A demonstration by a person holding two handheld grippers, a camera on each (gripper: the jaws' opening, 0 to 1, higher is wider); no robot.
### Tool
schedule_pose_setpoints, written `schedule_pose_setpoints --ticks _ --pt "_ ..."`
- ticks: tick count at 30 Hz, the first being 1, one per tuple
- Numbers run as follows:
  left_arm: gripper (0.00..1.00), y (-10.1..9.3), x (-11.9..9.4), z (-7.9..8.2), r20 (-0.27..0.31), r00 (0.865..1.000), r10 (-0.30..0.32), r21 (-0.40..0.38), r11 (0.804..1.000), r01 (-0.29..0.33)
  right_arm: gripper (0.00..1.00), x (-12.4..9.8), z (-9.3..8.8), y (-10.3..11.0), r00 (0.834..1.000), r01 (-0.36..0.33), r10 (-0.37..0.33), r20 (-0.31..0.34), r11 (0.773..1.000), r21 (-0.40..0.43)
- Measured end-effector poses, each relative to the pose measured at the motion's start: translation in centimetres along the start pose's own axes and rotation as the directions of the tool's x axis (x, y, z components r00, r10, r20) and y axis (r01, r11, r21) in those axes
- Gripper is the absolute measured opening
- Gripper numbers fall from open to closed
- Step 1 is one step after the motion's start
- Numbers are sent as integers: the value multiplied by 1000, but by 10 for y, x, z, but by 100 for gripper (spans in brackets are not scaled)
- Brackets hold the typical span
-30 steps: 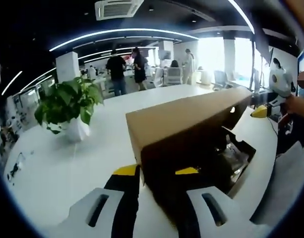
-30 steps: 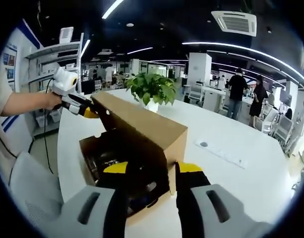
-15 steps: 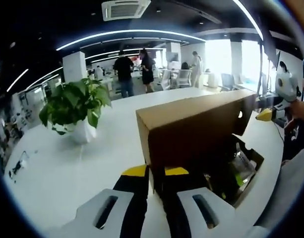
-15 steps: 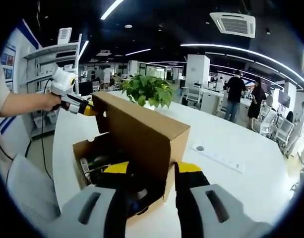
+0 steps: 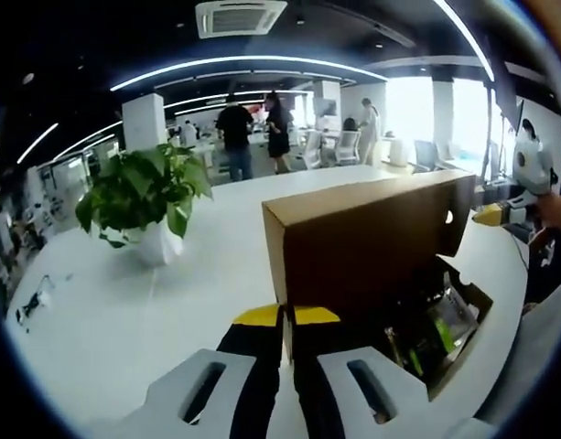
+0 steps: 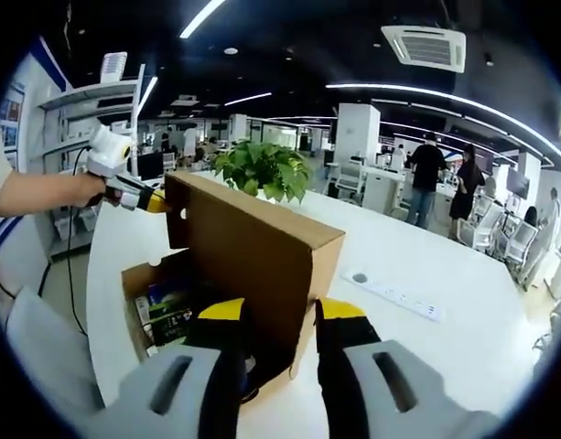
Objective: Operate the shoe box by opening the lid, removing the specified soft item, and placing it in the target area until the item is outside and the box remains undamaged.
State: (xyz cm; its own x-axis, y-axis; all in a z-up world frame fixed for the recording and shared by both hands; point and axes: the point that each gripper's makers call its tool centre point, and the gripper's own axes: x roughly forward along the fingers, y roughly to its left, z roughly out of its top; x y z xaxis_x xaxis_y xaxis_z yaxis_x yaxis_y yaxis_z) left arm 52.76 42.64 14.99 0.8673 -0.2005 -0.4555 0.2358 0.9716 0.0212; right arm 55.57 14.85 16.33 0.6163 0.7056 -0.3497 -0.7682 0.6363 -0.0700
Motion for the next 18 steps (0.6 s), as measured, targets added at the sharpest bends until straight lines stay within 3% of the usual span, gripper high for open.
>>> schedule_pose_setpoints --ticks 6,18 --pt "0 1 3 2 5 1000 4 8 1000 -4 20 2 -22 -11 998 49 -49 -37 999 11" --pt "0 4 9 6 -2 1000 -2 15 1000 2 11 6 -63 -17 989 82 -74 -124 994 66"
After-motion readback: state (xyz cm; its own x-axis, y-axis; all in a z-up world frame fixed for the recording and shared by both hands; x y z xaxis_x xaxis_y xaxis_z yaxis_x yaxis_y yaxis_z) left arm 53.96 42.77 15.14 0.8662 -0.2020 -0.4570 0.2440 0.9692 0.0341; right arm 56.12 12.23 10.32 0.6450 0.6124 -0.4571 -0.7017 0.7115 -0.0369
